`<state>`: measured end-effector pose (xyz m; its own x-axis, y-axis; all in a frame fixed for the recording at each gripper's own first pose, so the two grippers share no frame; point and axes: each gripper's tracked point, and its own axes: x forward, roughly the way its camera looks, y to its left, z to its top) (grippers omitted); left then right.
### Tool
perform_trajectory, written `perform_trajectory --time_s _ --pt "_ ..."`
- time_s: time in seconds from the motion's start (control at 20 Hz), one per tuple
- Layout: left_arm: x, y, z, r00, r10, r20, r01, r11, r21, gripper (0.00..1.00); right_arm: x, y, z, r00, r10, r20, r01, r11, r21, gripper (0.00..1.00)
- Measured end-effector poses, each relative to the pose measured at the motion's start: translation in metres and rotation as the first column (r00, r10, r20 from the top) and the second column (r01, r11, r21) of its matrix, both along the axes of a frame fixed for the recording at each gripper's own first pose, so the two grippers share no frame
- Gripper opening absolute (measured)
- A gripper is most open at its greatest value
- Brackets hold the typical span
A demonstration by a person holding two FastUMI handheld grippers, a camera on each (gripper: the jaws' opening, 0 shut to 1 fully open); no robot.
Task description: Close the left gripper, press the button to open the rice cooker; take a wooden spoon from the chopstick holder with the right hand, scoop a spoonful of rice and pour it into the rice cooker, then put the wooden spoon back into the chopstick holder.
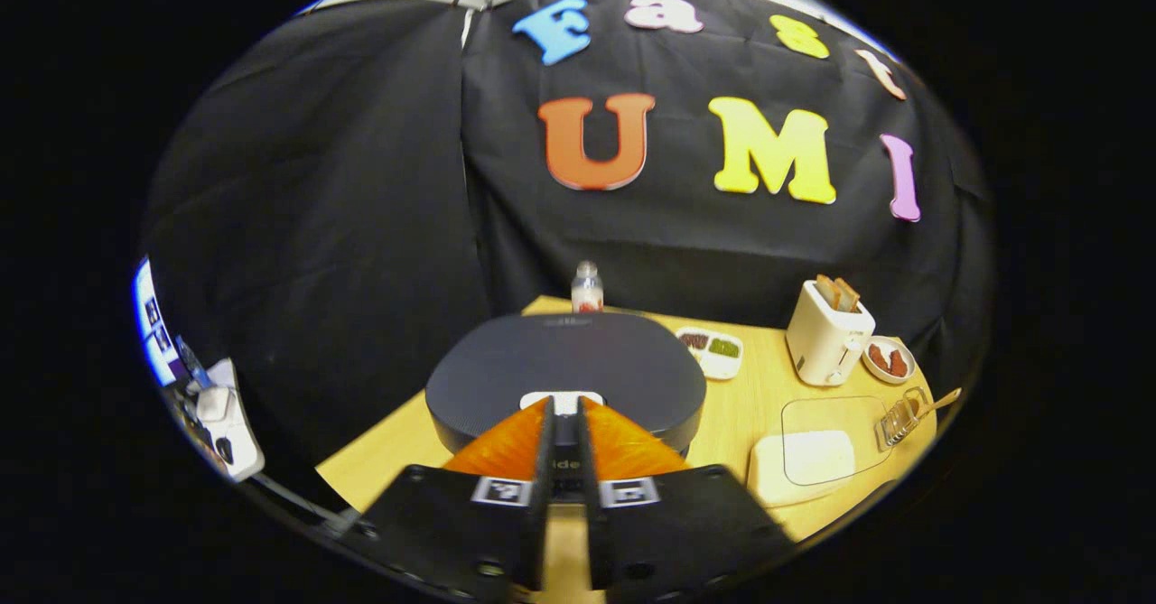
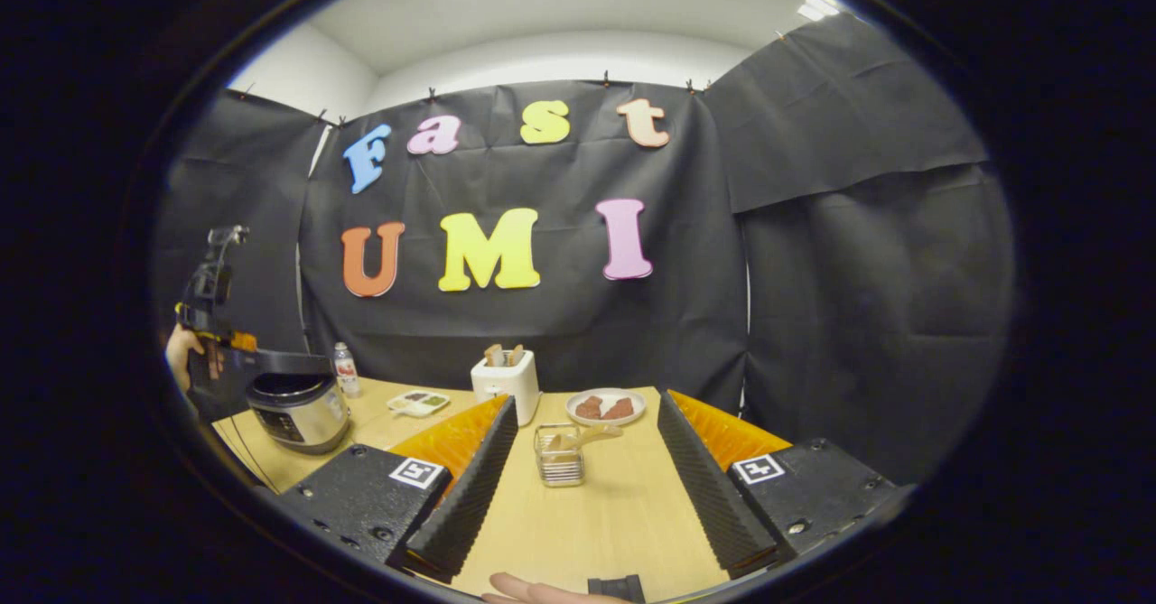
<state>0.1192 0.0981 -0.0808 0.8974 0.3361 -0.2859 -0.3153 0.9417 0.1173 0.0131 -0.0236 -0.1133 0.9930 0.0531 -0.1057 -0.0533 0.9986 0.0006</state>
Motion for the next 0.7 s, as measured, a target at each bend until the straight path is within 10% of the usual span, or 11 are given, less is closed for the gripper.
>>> perform_trajectory --time_s 0.15,0.2,0.7 --pt "-0.023 -0.024 0.033 0.995 -0.026 0.101 0.024 0.999 0.022 0.89 0.005 0.008 -0.021 0.999 0.017 -0.043 -0.017 1.0 -0.001 0.94" --pt "-0.029 -0.029 0.043 0.99 -0.041 0.135 0.035 0.998 0.044 0.95 0.007 0.009 -0.026 0.999 0.019 -0.05 -0.019 1.0 -0.001 0.94" --pt "-0.106 -0.075 0.046 0.96 -0.141 0.241 0.149 0.989 -0.018 0.95 0.059 0.027 -0.081 0.991 0.037 -0.125 -0.029 0.997 0.066 1.0"
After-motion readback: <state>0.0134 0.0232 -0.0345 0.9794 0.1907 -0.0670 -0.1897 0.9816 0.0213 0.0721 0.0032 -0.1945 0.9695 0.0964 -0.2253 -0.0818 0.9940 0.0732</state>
